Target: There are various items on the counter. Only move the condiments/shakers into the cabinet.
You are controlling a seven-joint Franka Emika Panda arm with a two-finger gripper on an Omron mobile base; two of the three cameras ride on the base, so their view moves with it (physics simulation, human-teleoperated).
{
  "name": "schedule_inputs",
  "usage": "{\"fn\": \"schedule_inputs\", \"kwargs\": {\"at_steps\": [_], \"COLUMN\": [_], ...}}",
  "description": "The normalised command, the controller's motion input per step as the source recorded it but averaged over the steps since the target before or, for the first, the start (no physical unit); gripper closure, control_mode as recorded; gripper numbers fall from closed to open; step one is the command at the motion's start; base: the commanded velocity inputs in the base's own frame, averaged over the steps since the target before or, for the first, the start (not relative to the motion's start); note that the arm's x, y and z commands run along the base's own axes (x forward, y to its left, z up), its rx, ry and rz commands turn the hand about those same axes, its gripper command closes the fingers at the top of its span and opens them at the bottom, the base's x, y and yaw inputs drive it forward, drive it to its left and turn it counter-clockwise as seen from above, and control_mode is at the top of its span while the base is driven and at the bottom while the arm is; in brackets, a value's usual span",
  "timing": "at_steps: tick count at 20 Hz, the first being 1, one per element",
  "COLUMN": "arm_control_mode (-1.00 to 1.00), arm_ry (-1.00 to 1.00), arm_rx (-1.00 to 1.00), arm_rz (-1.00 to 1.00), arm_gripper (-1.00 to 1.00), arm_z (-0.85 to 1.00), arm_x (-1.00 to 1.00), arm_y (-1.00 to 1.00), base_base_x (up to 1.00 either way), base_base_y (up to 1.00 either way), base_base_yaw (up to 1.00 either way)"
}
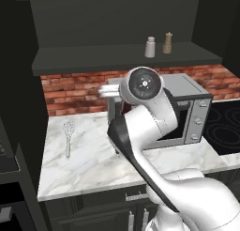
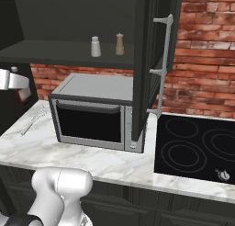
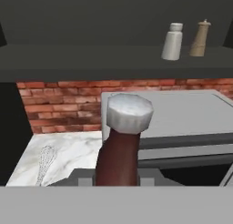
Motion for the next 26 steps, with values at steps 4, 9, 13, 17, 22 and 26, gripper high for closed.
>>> {"fn": "schedule_inputs", "kwargs": {"at_steps": [4, 9, 13, 17, 22, 26], "arm_control_mode": [-1.0, -1.0, -1.0, -1.0, -1.0, -1.0], "arm_ry": [-0.07, -0.1, -0.05, 0.0, -0.01, -0.1], "arm_rx": [0.0, 0.0, -0.02, -0.03, -0.03, -0.03], "arm_rz": [0.04, 0.03, 0.03, 0.04, 0.03, 0.04], "arm_gripper": [1.0, 1.0, 1.0, 1.0, 1.0, 1.0], "arm_z": [0.79, 0.55, 0.2, 0.02, 0.08, 0.35], "arm_x": [-0.01, 0.02, 0.29, 0.5, 0.36, 0.01], "arm_y": [0.0, -0.01, -0.02, -0.09, -0.12, -0.05], "base_base_x": [0.0, 0.0, 0.0, 0.0, 0.0, 0.0], "base_base_y": [0.0, 0.0, 0.0, 0.0, 0.0, 0.0], "base_base_yaw": [0.0, 0.0, 0.0, 0.0, 0.0, 0.0]}}
